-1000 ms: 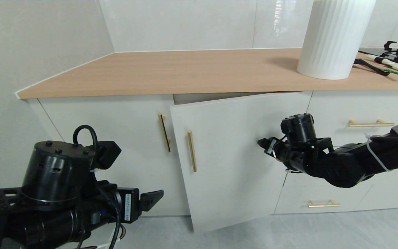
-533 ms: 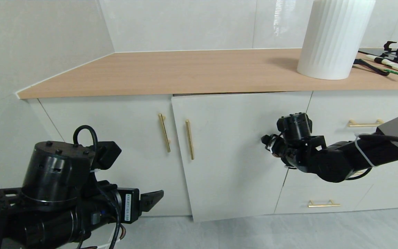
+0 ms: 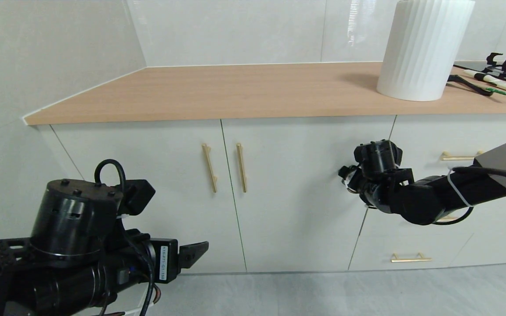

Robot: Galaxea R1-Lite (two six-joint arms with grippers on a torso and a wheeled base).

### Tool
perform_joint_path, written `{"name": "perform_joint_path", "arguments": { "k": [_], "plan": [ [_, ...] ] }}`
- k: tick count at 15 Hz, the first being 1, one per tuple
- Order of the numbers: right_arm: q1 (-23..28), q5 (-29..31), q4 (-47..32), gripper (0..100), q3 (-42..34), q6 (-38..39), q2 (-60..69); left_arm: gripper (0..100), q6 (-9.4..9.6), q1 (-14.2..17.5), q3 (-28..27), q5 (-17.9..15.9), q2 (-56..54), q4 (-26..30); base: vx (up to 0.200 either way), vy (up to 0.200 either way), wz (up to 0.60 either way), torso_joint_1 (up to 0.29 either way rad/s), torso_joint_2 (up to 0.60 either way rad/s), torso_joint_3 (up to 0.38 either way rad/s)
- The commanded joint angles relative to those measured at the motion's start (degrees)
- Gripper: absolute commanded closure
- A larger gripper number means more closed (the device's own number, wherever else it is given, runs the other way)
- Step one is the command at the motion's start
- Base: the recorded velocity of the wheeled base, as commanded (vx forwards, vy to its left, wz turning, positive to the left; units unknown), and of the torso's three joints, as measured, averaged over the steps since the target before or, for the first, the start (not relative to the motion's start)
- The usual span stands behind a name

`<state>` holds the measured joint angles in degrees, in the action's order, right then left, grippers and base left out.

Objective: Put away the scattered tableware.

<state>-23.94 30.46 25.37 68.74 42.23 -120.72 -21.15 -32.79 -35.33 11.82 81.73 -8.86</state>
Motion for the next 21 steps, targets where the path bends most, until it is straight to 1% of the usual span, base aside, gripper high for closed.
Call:
{"name": "perform_joint_path", "arguments": {
  "k": [1,3,4,5,6,7,8,9,10,11,12,13,14,15,16,17,18,19,20,21],
  "plan": [
    [-0.2,-0.4,0.3,0,-1.9,-0.1,2.6,0,-0.03,0.0,0.0,0.0,0.0,0.0,0.0,0.0,0.0,0.0,0.0,0.0],
    [-1.1,-1.9,0.2,0,-4.1,-0.6,5.4,0,-0.03,0.0,0.0,0.1,-0.3,0.0,0.0,0.0,0.0,0.0,0.0,0.0],
    [-1.5,-3.7,0.2,0,-5.9,-1.0,8.0,0,-0.03,0.0,0.0,0.1,-0.5,0.0,0.0,0.0,0.0,0.0,0.0,0.0],
    [-1.5,-3.9,0.2,0,-7.1,-2.4,10.1,0,0.32,0.5,-0.1,1.1,-1.2,-0.2,0.0,0.0,0.0,0.0,0.0,0.0],
    [-1.5,-3.8,0.3,0,-9.0,-4.1,12.7,0,2.08,2.5,-0.4,3.8,-3.4,-0.2,0.0,0.0,0.0,0.0,0.0,0.0],
    [-1.5,-3.8,0.3,0,-10.1,-4.9,14.8,0,3.84,3.6,-0.6,4.6,-5.1,-0.4,0.0,0.0,0.0,0.0,0.0,0.0],
    [-1.5,-3.9,0.3,0,-14.7,-6.6,22.5,0,8.32,7.2,-0.6,4.6,-10.9,-1.1,0.0,0.0,0.0,0.0,0.0,0.0],
    [-1.5,-4.0,0.3,0,-18.4,-9.2,29.3,0,10.6,7.8,-0.7,4.6,-15.2,-1.2,0.0,0.0,0.0,0.0,0.0,0.0],
    [-1.5,-4.1,0.3,0,-21.7,-11.7,35.6,0,11.75,7.8,-0.6,4.7,-18.8,-1.2,0.0,0.0,0.0,0.0,0.0,0.0],
    [-1.9,-4.1,0.3,0,-27.2,-13.4,42.3,0,12.89,7.9,0.4,4.9,-23.0,-0.8,0.0,0.0,0.0,0.0,0.0,0.0],
    [-2.2,-4.2,0.3,0,-33.1,-17.2,49.0,0,14.03,7.8,3.1,4.9,-27.2,-0.6,0.0,0.0,0.0,0.0,0.0,0.0],
    [-2.1,-4.1,0.3,0,-38.7,-21.6,56.7,0,16.32,7.9,6.6,5.3,-32.6,-0.6,0.0,0.0,0.0,0.0,0.0,0.0],
    [-2.1,-4.0,0.3,0,-43.1,-24.8,63.4,0,18.95,7.9,9.9,6.0,-38.0,-0.5,0.0,0.0,0.0,0.0,0.0,0.0],
    [-2.1,-4.0,-0.1,0,-47.7,-28.6,71.9,0,22.73,8.0,13.5,6.3,-44.9,-0.4,0.0,0.0,0.0,0.0,0.0,0.0],
    [-2.1,-4.1,-0.5,0,-53.8,-34.1,80.9,0,27.13,8.0,16.0,6.4,-52.6,1.3,0.0,0.0,0.0,0.0,0.0,0.0],
    [-1.7,-4.1,-0.4,0,-55.8,-37.6,84.4,0,28.8,8.0,16.3,6.4,-55.7,2.7,0.0,0.0,0.0,0.0,0.0,0.0],
    [5.0,-4.3,-0.7,0,-60.4,-43.3,93.2,0,31.96,9.9,15.8,6.3,-65.0,9.0,0.0,0.0,0.0,0.0,0.0,0.0],
    [8.8,-5.2,-1.5,0,-61.4,-44.4,97.3,0,32.58,12.7,14.4,6.0,-68.8,11.3,0.0,0.0,0.0,0.0,0.0,0.0],
    [10.7,-6.5,-4.5,0,-61.0,-47.5,103.5,0,32.58,13.3,13.4,6.0,-72.2,13.8,0.0,0.0,0.0,0.0,0.0,0.0],
    [10.8,-6.4,-8.9,0,-60.0,-49.8,108.5,0,32.58,13.6,13.3,6.0,-74.6,14.8,0.0,0.0,0.0,0.0,0.0,0.0]
  ]
}}
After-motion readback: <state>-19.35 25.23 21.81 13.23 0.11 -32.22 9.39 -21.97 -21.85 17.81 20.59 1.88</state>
